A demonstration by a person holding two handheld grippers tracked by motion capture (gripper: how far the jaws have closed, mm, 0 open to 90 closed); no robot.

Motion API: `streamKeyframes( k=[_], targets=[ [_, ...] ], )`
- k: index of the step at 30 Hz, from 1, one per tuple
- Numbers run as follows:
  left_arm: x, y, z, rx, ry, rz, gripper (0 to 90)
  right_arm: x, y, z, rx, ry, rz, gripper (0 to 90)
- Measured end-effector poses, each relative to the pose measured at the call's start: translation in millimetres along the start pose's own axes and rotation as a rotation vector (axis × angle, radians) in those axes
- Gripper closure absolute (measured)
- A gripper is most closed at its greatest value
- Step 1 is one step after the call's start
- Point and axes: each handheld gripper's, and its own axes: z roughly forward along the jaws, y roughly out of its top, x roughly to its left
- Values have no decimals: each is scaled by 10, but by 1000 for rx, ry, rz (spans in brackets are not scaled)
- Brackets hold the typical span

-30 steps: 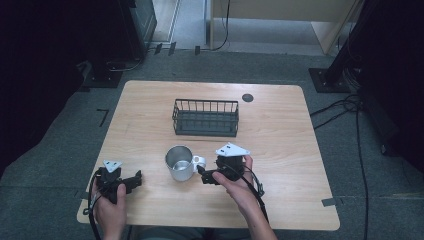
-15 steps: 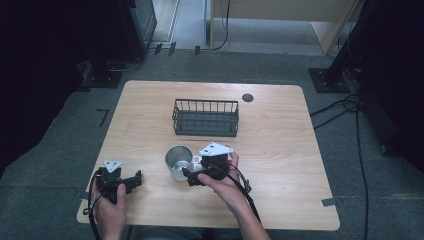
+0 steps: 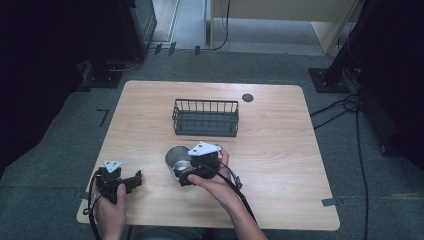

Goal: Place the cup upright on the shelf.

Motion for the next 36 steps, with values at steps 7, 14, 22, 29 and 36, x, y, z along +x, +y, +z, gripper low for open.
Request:
streamKeyframes(
  k=[7, 14, 22, 29, 36],
  targets=[
    [0, 0, 0, 0, 0, -1, 0, 31, 26, 33, -9, -8, -24, 0],
    [-1, 3, 1, 3, 0, 2, 0, 45, 100, 27, -23, -10, -55, 0],
    [-2, 3, 2, 1, 0, 0, 0, 107, 104, 232, 27, -25, -82, 0],
    [-2, 3, 2, 1, 0, 0, 0, 124, 110, 270, 80, -59, -103, 29],
    [-2, 3, 2, 1, 0, 0, 0, 163, 116, 253, 69, -83, -140, 66]
  ],
)
